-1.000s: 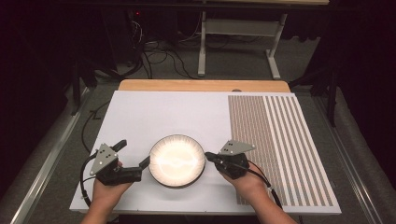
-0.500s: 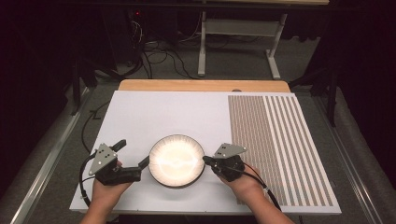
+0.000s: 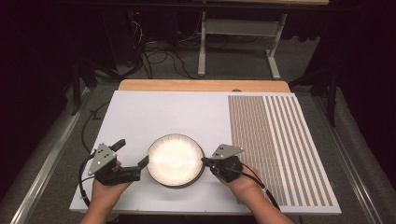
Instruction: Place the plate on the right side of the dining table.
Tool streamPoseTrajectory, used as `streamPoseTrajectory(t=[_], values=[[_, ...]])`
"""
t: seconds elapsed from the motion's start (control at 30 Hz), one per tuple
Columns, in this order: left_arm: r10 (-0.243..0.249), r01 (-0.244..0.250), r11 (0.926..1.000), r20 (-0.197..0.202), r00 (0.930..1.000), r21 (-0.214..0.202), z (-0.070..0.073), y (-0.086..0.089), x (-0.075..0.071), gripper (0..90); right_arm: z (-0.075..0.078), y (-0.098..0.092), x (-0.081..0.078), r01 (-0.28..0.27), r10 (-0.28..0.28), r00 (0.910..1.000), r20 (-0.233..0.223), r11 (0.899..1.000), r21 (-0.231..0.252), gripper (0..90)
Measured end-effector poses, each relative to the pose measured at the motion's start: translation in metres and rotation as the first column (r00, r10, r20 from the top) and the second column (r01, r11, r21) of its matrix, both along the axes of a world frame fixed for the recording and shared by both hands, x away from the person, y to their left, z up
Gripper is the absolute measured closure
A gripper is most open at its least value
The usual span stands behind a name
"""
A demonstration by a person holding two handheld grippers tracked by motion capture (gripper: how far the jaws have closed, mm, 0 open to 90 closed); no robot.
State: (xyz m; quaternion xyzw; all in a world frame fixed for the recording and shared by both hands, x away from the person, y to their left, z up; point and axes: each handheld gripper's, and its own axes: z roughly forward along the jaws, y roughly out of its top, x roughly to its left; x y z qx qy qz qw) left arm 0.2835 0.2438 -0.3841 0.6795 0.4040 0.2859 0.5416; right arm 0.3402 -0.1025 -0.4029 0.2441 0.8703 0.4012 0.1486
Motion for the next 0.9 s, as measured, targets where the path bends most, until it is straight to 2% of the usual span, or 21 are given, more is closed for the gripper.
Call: streamPoseTrajectory(t=[0.73, 0.9], values=[[0.001, -0.001, 0.9999, -0.017, 0.9999, -0.015, -0.002, 0.003, 0.002, 0.3, -0.006, 0.016, 0.003, -0.025, 0.025, 0.9992, -0.032, 1.000, 0.017, 90.0], [0.002, -0.002, 0.9999, -0.024, 0.9997, -0.016, -0.003, 0.003, 0.002, 0.3, -0.005, 0.017, 0.003, -0.012, 0.013, 0.9988, -0.047, 1.000, 0.024, 90.0]])
